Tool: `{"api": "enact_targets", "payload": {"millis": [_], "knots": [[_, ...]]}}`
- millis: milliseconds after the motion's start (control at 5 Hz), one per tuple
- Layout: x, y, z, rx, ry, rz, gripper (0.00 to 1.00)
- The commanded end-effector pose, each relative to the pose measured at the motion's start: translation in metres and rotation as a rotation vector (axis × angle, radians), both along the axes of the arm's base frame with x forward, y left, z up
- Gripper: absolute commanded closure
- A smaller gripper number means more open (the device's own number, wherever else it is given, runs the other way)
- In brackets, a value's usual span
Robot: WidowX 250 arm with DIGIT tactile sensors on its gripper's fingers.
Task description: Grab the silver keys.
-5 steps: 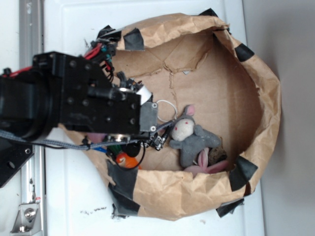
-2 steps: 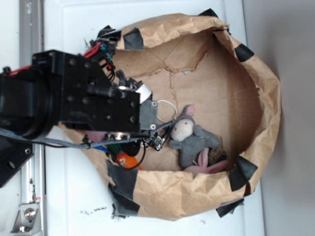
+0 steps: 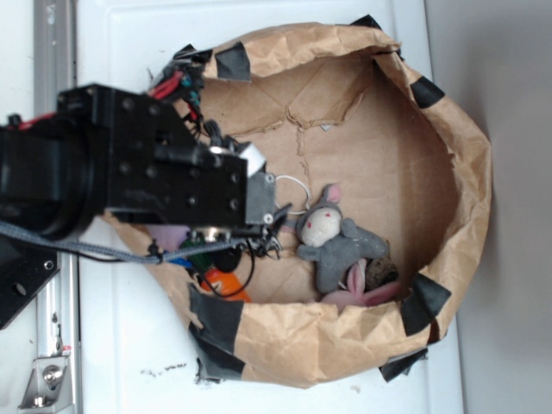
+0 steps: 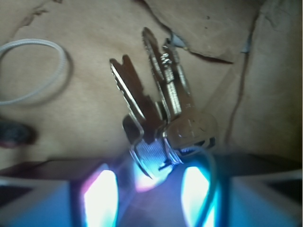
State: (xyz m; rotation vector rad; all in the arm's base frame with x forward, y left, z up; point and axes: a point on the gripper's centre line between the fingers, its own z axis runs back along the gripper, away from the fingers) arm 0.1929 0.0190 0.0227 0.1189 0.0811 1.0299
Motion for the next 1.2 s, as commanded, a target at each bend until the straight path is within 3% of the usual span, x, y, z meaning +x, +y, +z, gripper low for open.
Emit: {"api": "enact_targets", "payload": {"millis": [0, 600, 800, 1000], "knots": [[-0.006, 0.021, 0.024, -0.018, -0.004, 0.030, 1.00], [0.003, 0.024, 0.037, 0.013, 0.020, 0.076, 1.00], [0.011, 0.024, 0.049, 0.074, 0.034, 0.123, 1.00], [0.025, 0.016, 0.087, 0.100, 0.101, 0.250, 1.00]]}}
